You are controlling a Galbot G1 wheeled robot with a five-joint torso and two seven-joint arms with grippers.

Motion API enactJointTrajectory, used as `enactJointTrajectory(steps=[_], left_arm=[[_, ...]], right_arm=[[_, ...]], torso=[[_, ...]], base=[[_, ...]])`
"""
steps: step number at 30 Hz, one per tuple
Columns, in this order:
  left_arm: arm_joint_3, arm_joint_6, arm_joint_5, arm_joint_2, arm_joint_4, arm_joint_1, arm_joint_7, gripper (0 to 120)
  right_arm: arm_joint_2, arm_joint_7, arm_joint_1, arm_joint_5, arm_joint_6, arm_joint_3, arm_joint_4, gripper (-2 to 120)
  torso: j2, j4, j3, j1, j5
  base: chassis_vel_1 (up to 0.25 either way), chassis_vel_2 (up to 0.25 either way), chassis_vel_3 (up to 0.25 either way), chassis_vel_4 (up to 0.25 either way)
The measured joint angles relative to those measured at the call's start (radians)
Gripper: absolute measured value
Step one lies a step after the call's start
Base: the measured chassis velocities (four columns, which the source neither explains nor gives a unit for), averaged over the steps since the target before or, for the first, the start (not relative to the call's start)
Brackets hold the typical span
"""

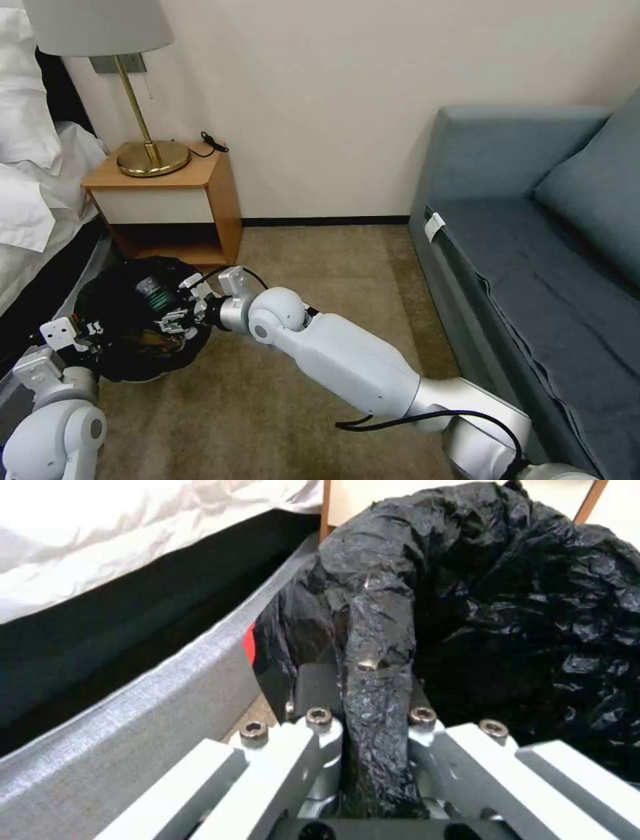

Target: Pick up the trash bin, then pick up the garbage on the floor and place it into the trash bin.

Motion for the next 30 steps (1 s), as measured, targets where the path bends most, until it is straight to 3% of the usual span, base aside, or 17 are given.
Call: enactJointTrajectory(steps=[5,12,17,30], left_arm=[[-0.01,-0.002,-0.003,0.006,0.003,0.0,0.0,4],[-0.033,-0.021,-0.015,0.014,0.012,0.014,0.002,4],[-0.033,-0.025,-0.018,0.011,0.013,0.016,0.004,4],[-0.021,-0.027,-0.013,-0.007,0.002,0.022,0.005,4]], right_arm=[[-0.032,0.014,0.003,0.001,-0.011,0.03,0.017,99],[-0.177,0.088,0.031,0.023,-0.106,0.073,0.038,100],[-0.267,0.07,0.005,-0.07,-0.164,0.067,0.008,100],[-0.281,-0.001,-0.121,-0.315,-0.197,0.183,-0.206,100]], torso=[[0.0,0.0001,0.0,0.0,0.0001],[0.0,-0.0001,0.0,0.0,0.0003],[0.0,-0.0002,0.0,0.0,0.0003],[0.0,-0.0002,0.0,0.0,0.0002]], base=[[0.0,0.0,0.0,0.0],[0.0,0.0,0.0,0.0],[0.0,0.0,0.0,0.0],[0.0,0.0,0.0,0.0]])
